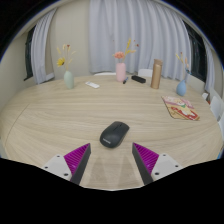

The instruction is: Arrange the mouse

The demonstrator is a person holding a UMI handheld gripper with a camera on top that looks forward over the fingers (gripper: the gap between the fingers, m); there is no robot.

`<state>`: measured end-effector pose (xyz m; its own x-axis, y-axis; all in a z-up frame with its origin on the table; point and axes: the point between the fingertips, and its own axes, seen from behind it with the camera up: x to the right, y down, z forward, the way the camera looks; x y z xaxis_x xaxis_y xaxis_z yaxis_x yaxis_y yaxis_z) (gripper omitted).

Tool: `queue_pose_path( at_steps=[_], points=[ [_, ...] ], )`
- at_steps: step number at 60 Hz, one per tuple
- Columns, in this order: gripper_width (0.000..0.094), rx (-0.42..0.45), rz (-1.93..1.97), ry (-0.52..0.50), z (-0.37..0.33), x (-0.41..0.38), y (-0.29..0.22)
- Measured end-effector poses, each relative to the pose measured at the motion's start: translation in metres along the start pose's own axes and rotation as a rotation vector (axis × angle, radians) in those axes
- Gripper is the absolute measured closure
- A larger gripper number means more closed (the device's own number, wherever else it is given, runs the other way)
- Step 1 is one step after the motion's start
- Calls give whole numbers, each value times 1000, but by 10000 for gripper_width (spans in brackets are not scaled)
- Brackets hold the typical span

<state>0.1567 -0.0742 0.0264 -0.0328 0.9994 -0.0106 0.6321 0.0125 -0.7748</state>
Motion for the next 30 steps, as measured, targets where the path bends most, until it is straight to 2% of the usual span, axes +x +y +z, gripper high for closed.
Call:
queue_pose_path(
  at_steps=[15,30],
  points=[
    [74,-35,5,4,70,-6,-5],
    [86,-26,-10,-19,102,-20,-33]
  ],
)
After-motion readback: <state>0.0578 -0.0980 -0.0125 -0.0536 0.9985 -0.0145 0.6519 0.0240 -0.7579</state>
